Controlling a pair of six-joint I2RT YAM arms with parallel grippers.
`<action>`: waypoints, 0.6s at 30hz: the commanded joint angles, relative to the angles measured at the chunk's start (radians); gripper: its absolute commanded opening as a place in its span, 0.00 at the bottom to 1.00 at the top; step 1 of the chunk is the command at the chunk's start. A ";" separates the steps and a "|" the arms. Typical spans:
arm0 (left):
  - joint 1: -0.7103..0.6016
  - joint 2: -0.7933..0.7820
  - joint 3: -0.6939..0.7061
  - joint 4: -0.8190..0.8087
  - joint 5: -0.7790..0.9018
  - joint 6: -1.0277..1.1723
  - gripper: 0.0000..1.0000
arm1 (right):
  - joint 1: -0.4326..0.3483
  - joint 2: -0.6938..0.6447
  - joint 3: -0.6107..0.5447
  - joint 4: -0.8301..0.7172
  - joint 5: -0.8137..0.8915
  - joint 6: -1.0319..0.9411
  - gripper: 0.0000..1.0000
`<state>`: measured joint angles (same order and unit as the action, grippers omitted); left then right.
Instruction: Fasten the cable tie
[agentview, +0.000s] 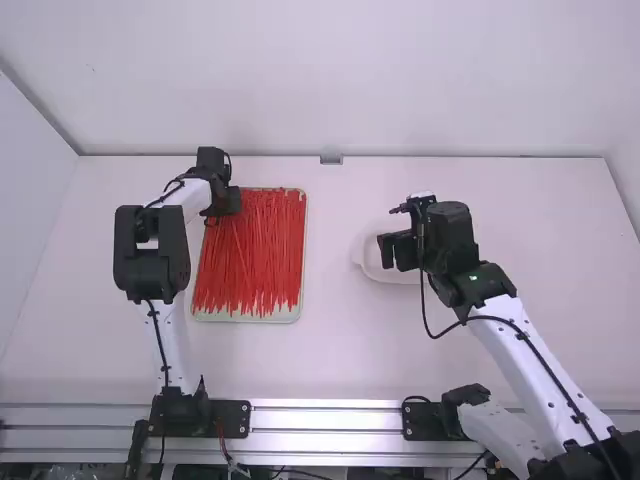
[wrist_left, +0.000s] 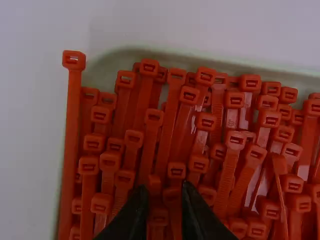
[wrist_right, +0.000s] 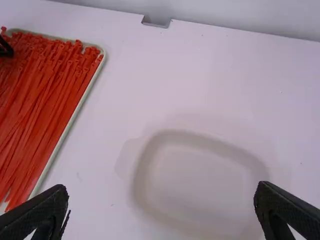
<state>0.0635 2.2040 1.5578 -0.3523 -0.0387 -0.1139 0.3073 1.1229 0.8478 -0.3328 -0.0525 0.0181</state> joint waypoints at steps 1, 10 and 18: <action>0.000 0.010 -0.009 -0.002 -0.004 -0.002 0.18 | -0.003 0.004 0.028 -0.001 0.001 0.001 0.99; 0.000 0.010 -0.009 -0.002 -0.004 -0.003 0.28 | -0.007 0.004 0.028 -0.004 0.001 0.001 0.99; 0.000 0.010 -0.009 -0.002 -0.004 -0.003 0.38 | -0.007 0.004 0.028 -0.004 0.001 0.001 0.99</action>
<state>0.0635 2.2040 1.5578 -0.3527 -0.0383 -0.1135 0.3035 1.1229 0.8478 -0.3355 -0.0509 0.0177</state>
